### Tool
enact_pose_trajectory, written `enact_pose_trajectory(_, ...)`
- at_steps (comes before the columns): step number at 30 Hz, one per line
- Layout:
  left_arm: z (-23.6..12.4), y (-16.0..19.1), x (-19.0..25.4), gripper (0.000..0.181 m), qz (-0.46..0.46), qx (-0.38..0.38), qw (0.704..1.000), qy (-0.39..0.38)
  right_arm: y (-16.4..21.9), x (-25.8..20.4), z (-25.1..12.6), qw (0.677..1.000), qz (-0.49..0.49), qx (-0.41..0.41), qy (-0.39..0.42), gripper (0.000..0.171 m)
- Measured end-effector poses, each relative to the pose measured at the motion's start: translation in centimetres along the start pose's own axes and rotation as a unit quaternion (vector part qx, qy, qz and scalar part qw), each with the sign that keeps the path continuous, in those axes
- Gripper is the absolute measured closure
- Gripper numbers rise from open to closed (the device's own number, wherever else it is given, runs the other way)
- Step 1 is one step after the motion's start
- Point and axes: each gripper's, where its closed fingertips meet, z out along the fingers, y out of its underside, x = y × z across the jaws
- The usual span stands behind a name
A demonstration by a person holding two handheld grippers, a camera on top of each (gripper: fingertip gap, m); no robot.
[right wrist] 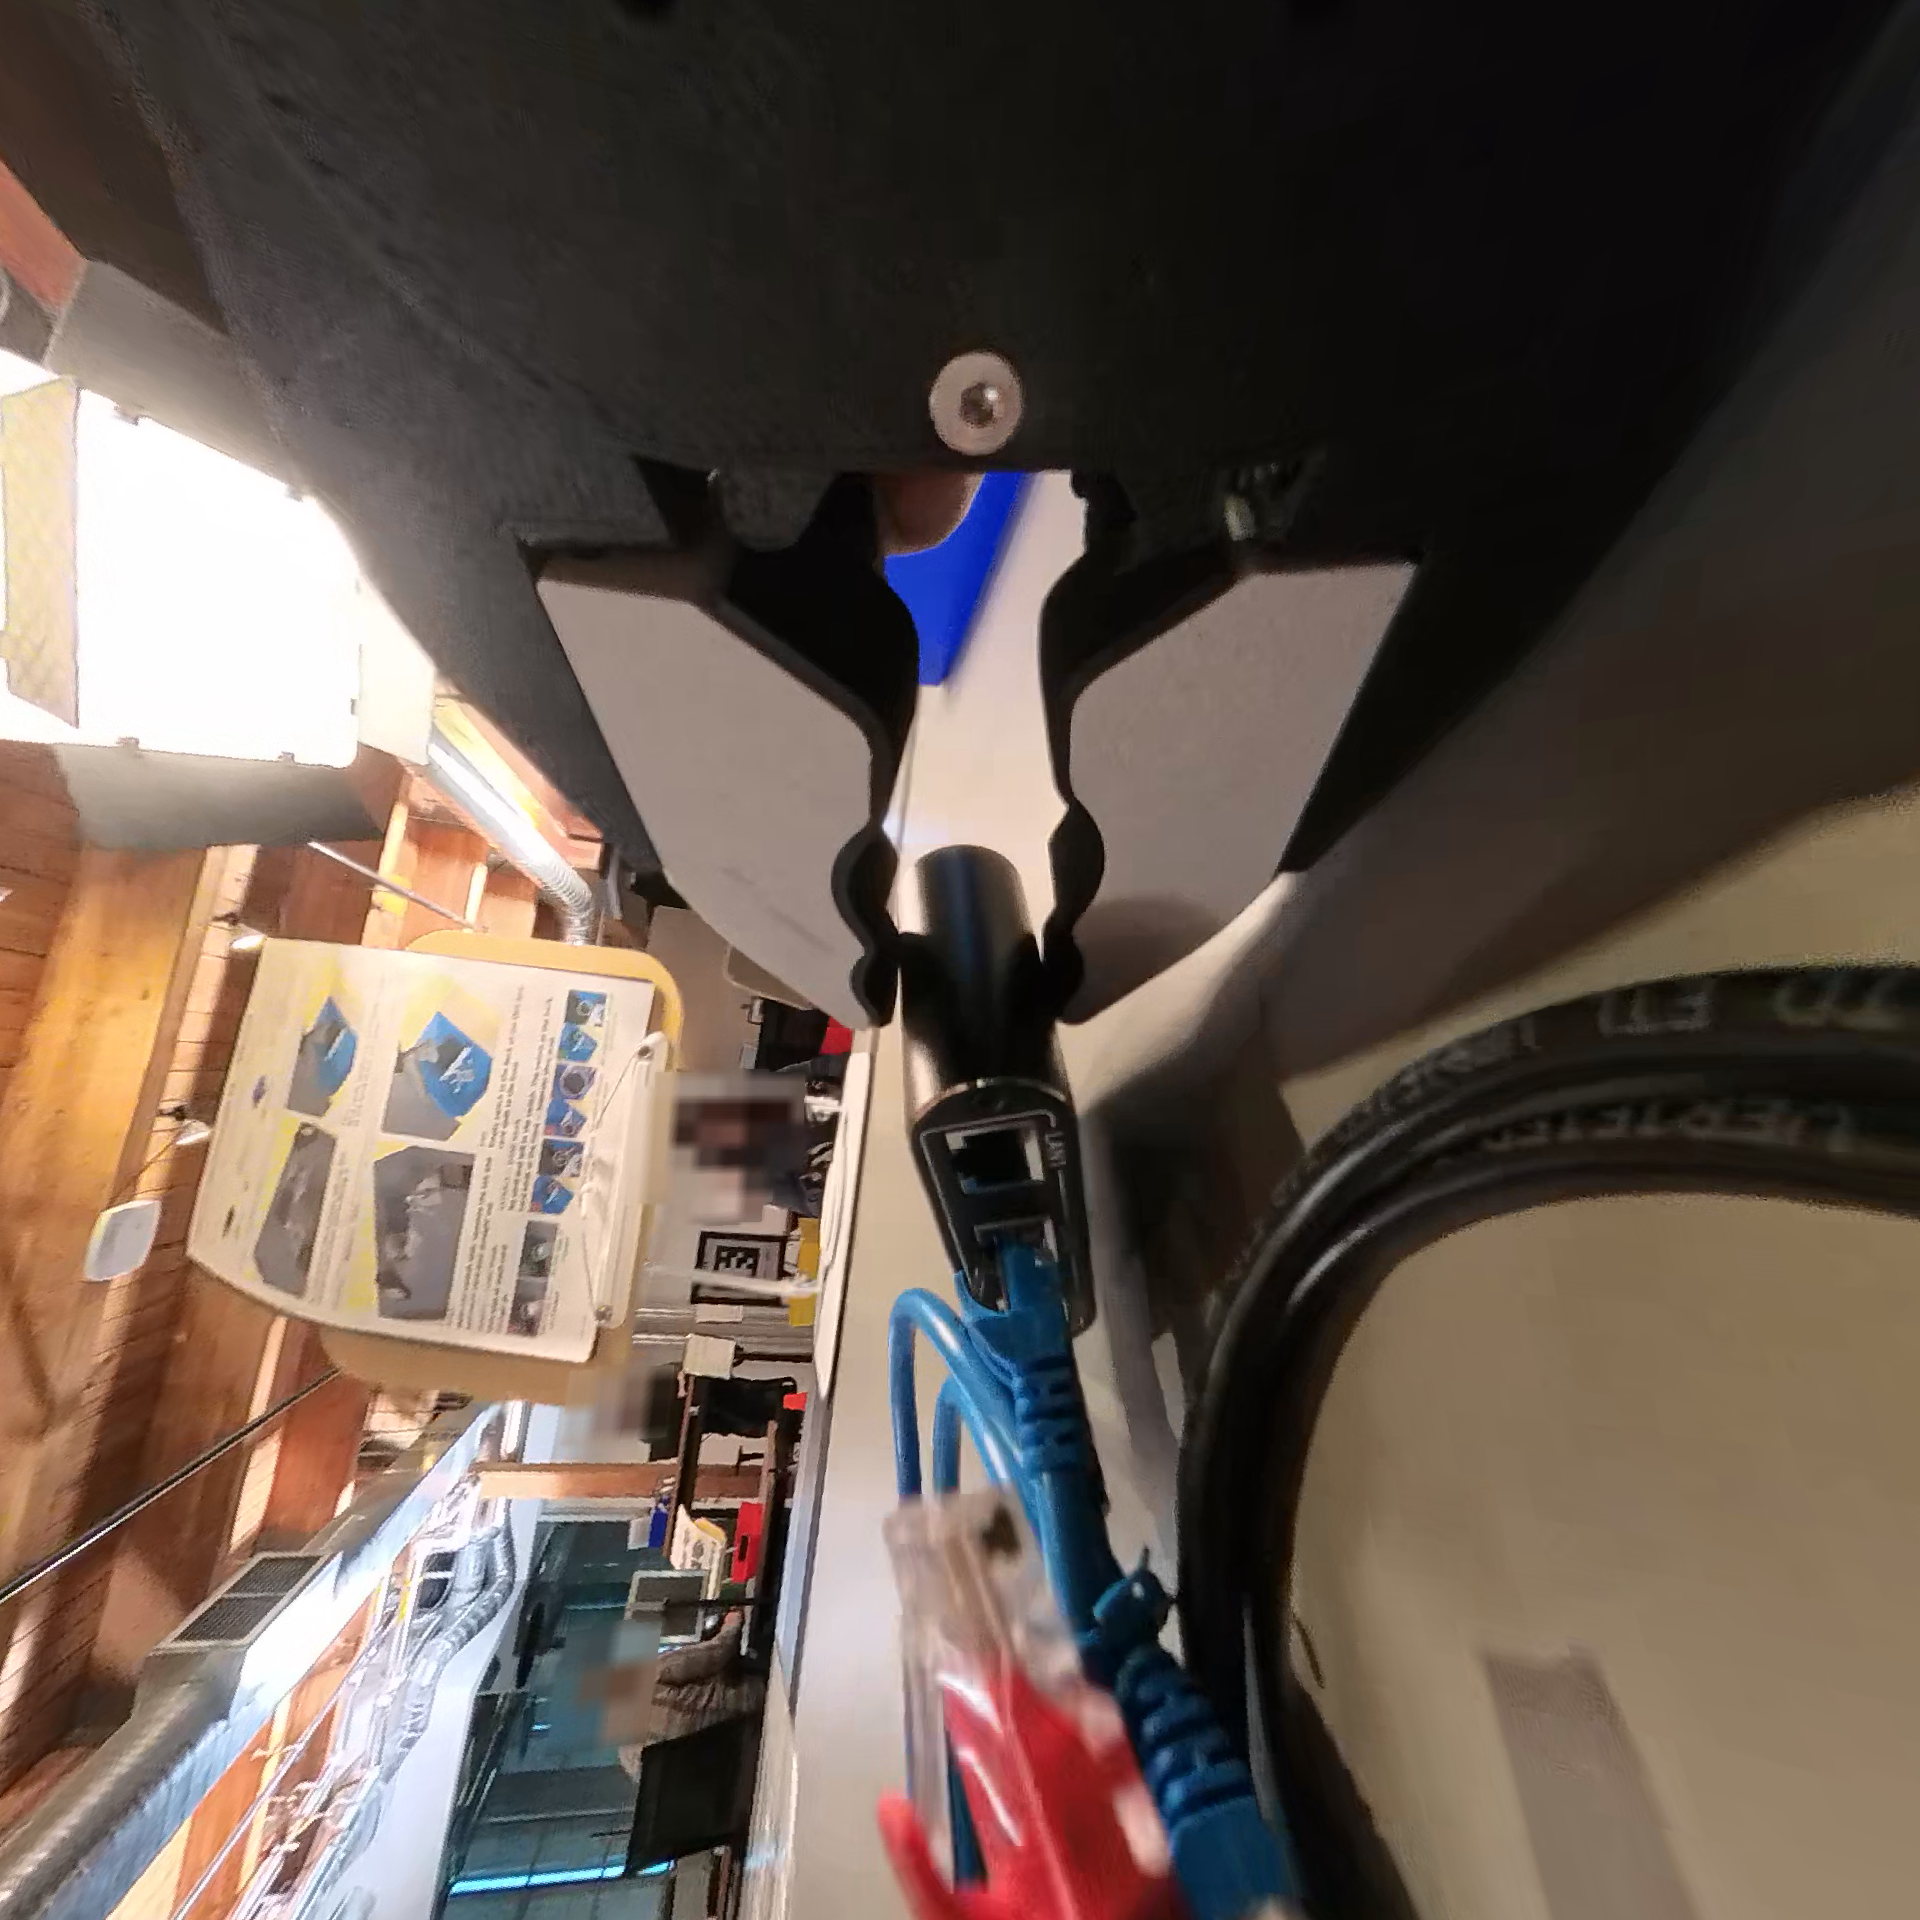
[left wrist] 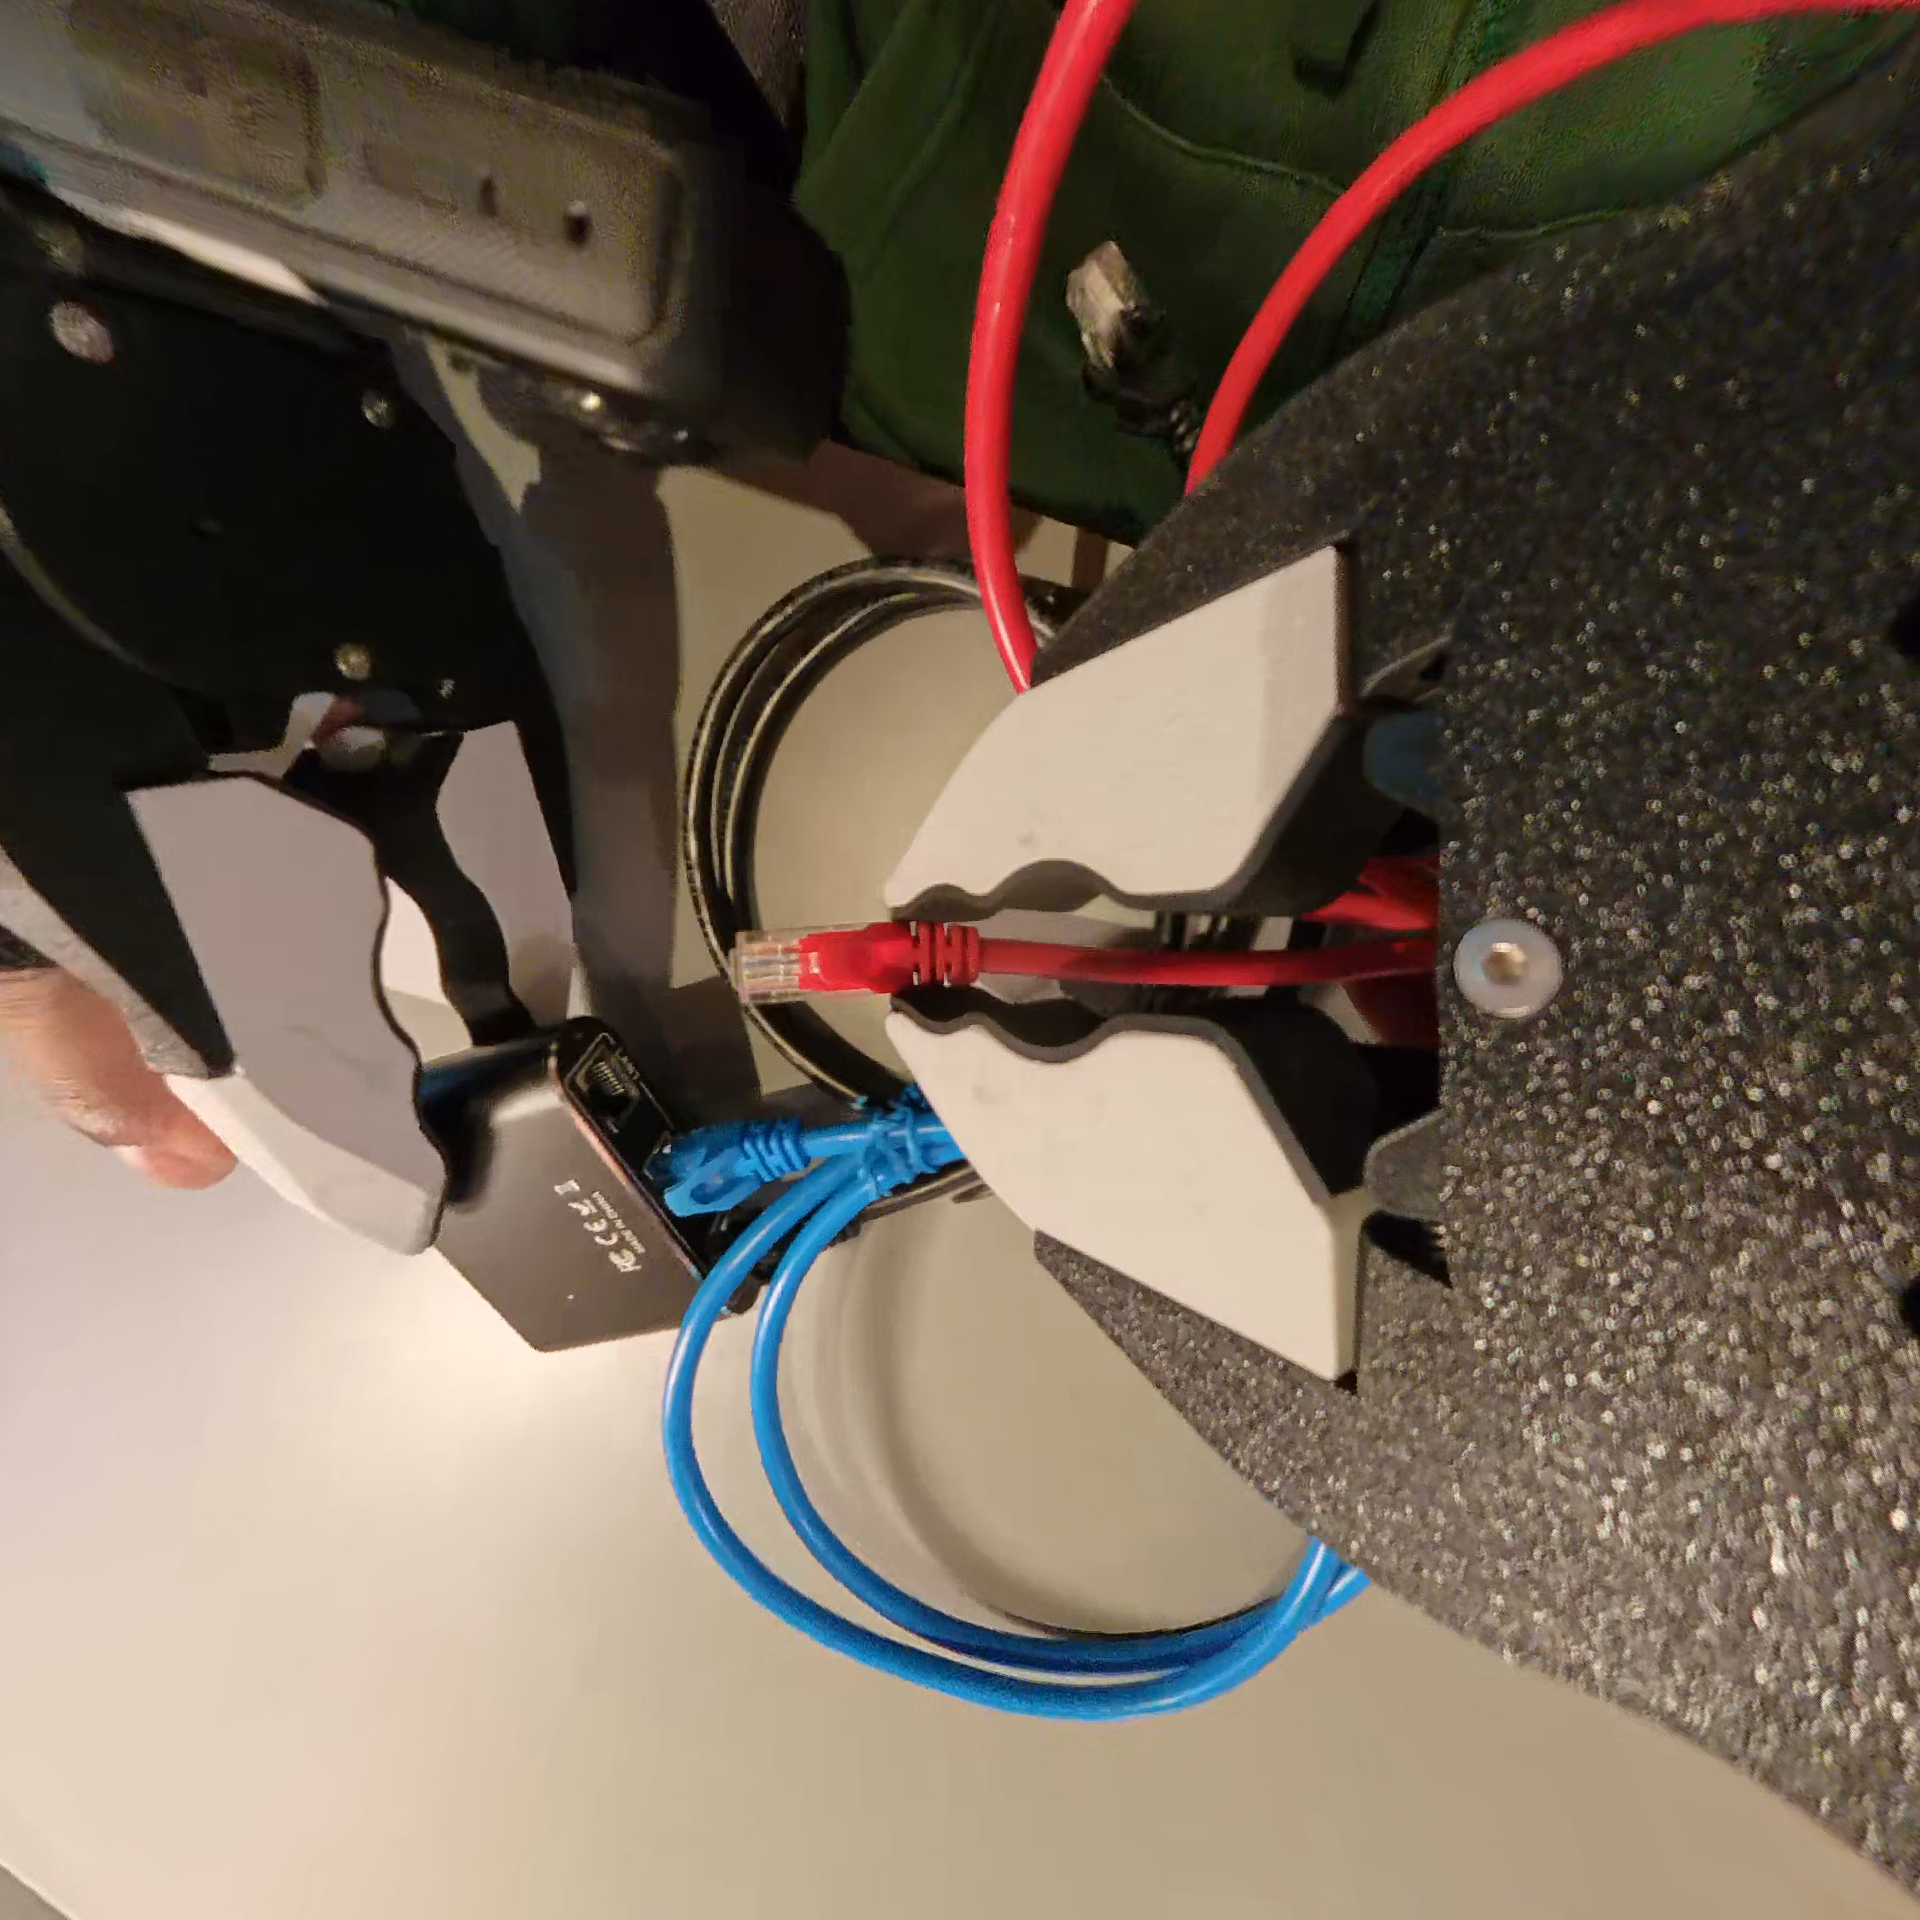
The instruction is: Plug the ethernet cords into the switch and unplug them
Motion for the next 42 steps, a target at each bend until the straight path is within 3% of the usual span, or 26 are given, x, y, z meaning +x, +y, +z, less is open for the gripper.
enact_pose_trajectory(1, 0.0, 0.1, -0.1, 0.169, -0.001, -0.003, 1.000, -0.003, -0.4, 0.1, 0.0, 1.000, -0.006, 0.001, 0.008, 0.144)
enact_pose_trajectory(17, -0.8, 1.4, -1.1, 0.169, -0.002, -0.043, 0.999, -0.029, -5.2, 0.9, -1.2, 0.993, -0.089, 0.018, 0.071, 0.146)
enact_pose_trajectory(30, -1.0, 2.4, -1.8, 0.167, 0.010, -0.075, 0.995, -0.060, -5.9, 0.6, -1.5, 0.992, -0.097, 0.039, 0.075, 0.146)
enact_pose_trajectory(42, -1.0, 2.1, -2.4, 0.168, 0.026, -0.057, 0.995, -0.071, -6.0, 0.5, -1.6, 0.992, -0.092, 0.050, 0.074, 0.146)
